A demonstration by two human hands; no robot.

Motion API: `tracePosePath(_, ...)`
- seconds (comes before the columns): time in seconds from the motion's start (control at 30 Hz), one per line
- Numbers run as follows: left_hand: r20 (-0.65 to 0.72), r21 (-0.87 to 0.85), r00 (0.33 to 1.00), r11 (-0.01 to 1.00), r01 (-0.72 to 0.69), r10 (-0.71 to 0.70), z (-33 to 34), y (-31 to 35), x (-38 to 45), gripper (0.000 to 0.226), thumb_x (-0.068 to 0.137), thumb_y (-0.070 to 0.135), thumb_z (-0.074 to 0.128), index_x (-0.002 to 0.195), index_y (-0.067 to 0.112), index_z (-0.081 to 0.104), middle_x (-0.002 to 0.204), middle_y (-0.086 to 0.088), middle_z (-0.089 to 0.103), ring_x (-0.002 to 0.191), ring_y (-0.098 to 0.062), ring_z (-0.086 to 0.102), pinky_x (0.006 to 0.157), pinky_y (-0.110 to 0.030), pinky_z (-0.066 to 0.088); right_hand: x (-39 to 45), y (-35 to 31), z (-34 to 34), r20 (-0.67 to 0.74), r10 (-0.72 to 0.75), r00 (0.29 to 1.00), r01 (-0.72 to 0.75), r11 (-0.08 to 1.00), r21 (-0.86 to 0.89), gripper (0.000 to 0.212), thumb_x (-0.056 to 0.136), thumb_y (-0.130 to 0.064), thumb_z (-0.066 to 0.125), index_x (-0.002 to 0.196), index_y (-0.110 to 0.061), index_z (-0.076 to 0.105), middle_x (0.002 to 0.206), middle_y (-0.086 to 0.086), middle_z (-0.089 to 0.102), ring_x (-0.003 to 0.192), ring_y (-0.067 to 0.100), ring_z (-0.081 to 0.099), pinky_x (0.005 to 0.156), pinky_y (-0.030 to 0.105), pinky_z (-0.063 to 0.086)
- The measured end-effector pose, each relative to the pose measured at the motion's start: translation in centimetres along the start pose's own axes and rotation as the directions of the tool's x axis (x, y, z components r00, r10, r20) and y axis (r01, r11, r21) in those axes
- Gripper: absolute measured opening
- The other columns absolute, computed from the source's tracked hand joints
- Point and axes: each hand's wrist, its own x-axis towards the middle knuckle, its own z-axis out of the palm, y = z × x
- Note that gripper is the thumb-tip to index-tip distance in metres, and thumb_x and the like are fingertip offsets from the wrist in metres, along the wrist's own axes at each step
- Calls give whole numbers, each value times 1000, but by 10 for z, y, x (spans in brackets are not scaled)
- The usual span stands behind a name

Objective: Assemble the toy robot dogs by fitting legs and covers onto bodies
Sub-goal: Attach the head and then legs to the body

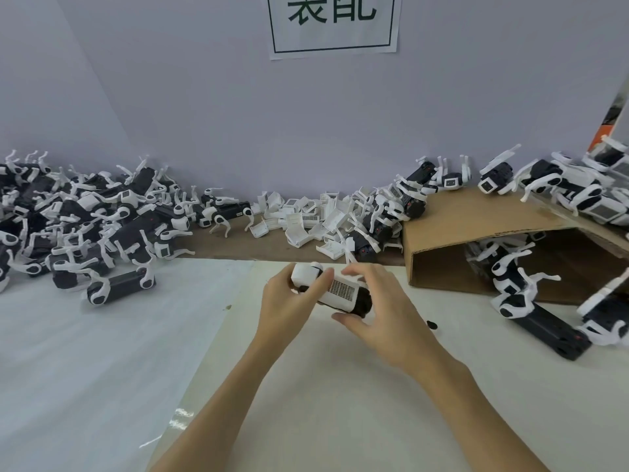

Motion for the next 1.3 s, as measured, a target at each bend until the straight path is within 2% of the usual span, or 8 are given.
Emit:
tracePosePath(0.1, 11, 115, 1000, 993, -23, 22, 7, -4, -3, 43, 80, 70, 69, 87, 28, 72, 77, 6, 73, 72, -10, 65, 65, -26, 50, 0, -2, 4, -9, -66, 998, 63, 975, -213, 54, 88, -29, 78, 137, -21, 56, 132, -8, 59, 118, 21, 56, 97, 42, 47)
tracePosePath(0.23, -21, 483, 955, 839, -249, 295, 7, -6, -7, 53, 86, 78, 55, 100, 28, 61, 90, 16, 65, 97, -12, 56, 84, -29, 46, -1, 5, 0, 3, 0, 1000, 0, 1000, -21, 52, 96, -18, 71, 144, -21, 52, 137, -8, 59, 125, 15, 53, 105, 36, 46)
tracePosePath(0.4, 238, -26, 968, 997, -78, 82, -2, 9, -6, 44, 79, 65, 73, 101, 27, 73, 96, 5, 76, 86, -8, 67, 74, -22, 50, -5, 7, -1, 60, 36, 998, -47, 978, 204, 56, 100, -15, 64, 150, -30, 44, 138, -12, 58, 127, 4, 54, 103, 22, 47)
tracePosePath(0.67, 53, -85, 998, 996, -24, 29, 8, 17, -13, 45, 72, 68, 76, 84, 26, 79, 84, 0, 77, 86, -27, 71, 72, -33, 52, 0, 6, 10, -35, 3, 999, -10, 983, -186, 49, 99, -32, 69, 145, -28, 54, 121, -9, 70, 113, 20, 57, 102, 28, 39)
tracePosePath(0.9, 137, -142, 990, 989, 49, -29, 5, 20, -9, 38, 96, 57, 71, 88, 21, 83, 79, -3, 77, 71, -9, 69, 66, -20, 56, -2, 18, 3, 40, 145, 989, -149, 975, 162, 57, 99, -32, 69, 151, -37, 47, 136, -21, 60, 127, 1, 53, 102, 17, 45)
tracePosePath(0.97, 113, -193, 988, 973, 124, -104, 3, 20, -7, 46, 96, 59, 68, 92, 15, 84, 84, -15, 77, 75, -15, 71, 68, -25, 60, 2, 15, 2, 135, 237, 962, -272, 862, 428, 55, 99, -45, 64, 150, -42, 44, 145, -24, 53, 130, -8, 52, 104, 13, 45)
tracePosePath(1.13, 186, -365, 931, 857, 363, -315, -1, 12, 0, 69, 102, 69, 47, 107, 9, 82, 104, -19, 80, 96, -36, 80, 72, -34, 65, 7, 13, 1, 329, 379, 865, -490, 495, 717, 45, 103, -51, 46, 130, -18, 62, 117, 16, 72, 96, 37, 76, 86, 54, 61)
tracePosePath(1.3, 265, -452, 912, 795, 406, -314, -7, 1, 9, 40, 108, 42, 57, 113, 12, 83, 111, -19, 80, 100, -37, 79, 77, -31, 65, 8, 20, -13, 547, 283, 787, -609, 216, 763, 60, 98, -54, 54, 135, -8, 63, 114, 28, 70, 96, 41, 72, 74, 43, 61)
